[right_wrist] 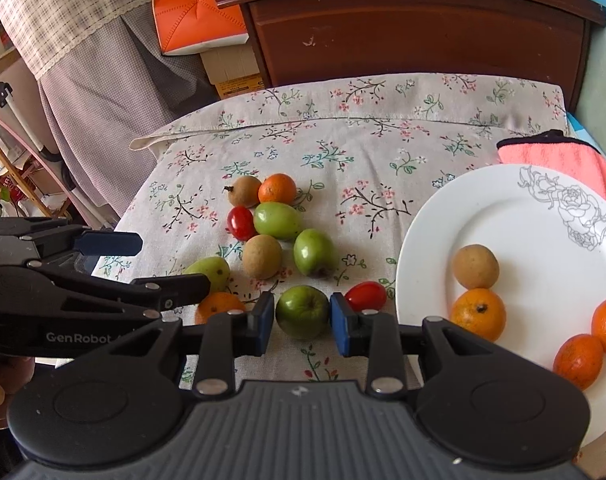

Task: Organize fruits
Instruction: 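Grasp a green apple with the right gripper while the left grasps another green apple, then carry both green apples onto the white plate and open both grippers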

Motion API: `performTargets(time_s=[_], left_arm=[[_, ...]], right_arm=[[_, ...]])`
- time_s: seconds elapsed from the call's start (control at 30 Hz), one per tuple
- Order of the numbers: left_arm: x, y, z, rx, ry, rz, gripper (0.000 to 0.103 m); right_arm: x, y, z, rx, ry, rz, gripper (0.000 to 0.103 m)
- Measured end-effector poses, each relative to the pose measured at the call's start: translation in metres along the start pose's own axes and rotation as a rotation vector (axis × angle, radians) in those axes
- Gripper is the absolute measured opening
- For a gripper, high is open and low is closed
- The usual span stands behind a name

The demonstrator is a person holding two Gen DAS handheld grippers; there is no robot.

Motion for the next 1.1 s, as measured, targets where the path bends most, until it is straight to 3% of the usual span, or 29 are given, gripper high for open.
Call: performTargets(time_s=[0.23, 0.4, 0.57, 0.7, 0.8, 0.9, 1.03, 1.1], left_arm=[[0.0, -0.001, -0.003, -0.034, -0.019, -0.002, 0.071], [-0.002, -0.001, -0.01, -0.036, -0.065, -0.008, 0.062], [-0.006, 0.0, -0.013, -0.045, -0.05, -0.016, 0.06], [-0.018, -0.006, -0.019, -0.057, -0.069, 0.036, 0.045], [-0.017, -0.007, -0.025, -0.09, -0.064, 0.026, 0.039], [-0.017, -0.006, -0.022, -0.068, -0.068, 0.022, 0.037], [-0.016, -0.005, -0.02, -0.063, -0.068, 0.015, 0.024], [-0.016, -0.005, -0.019, -0.046, -0.077, 0.012, 0.024]], right_arm=[[-0.001, -0.002, 0.004, 0.017, 0.006, 0.016, 0.029], [0.008, 0.002, 0.0, -0.005, 0.016, -0.006, 0.029], [0.019, 0.009, -0.005, -0.044, 0.023, -0.035, 0.029], [0.02, 0.01, -0.008, -0.06, 0.023, -0.034, 0.029], [0.022, 0.01, -0.009, -0.065, 0.022, -0.039, 0.029], [0.024, 0.011, -0.009, -0.071, 0.025, -0.043, 0.029], [0.024, 0.01, -0.01, -0.069, 0.027, -0.042, 0.029], [0.025, 0.01, -0.01, -0.07, 0.025, -0.044, 0.029]])
Point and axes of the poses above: each gripper's, at about its wrist camera, not at the fingertips, and x roughly against the way its jaws point, z to its left, y to its top, the point moved 5 cm from there along -x, roughly the way its jaws point, and after that the axes turned 9 degrees about -y, right-handed, at the moved point
